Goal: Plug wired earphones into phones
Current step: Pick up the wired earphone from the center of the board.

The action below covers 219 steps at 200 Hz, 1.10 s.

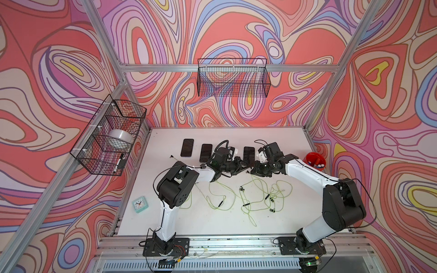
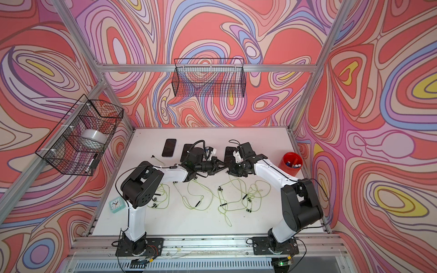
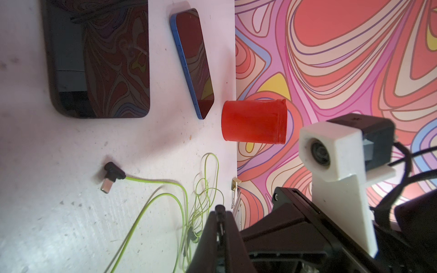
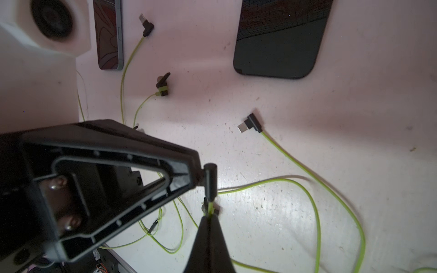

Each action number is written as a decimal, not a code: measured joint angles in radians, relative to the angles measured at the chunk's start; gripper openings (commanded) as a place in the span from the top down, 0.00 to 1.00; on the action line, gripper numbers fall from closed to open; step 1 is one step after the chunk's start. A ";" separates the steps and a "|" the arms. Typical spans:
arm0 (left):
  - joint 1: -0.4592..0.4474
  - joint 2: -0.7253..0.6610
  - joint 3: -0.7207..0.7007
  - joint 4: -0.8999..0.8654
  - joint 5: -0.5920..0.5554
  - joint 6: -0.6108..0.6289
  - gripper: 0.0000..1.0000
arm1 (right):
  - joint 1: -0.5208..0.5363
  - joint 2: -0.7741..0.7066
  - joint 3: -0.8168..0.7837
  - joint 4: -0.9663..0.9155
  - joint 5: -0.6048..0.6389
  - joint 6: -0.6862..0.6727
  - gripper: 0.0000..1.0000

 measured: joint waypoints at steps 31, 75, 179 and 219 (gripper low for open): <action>0.000 0.000 0.000 0.000 0.000 0.000 1.00 | 0.000 0.000 0.000 0.001 0.000 0.011 0.73; 0.000 0.001 0.000 0.000 0.004 0.000 1.00 | -0.082 -0.029 -0.022 0.010 -0.088 0.015 0.57; 0.006 0.058 0.082 0.153 0.176 -0.127 1.00 | -0.357 -0.097 -0.199 0.287 -0.606 0.059 0.66; 0.006 0.113 0.102 0.317 0.220 -0.249 1.00 | -0.376 -0.097 -0.199 0.333 -0.678 0.060 0.69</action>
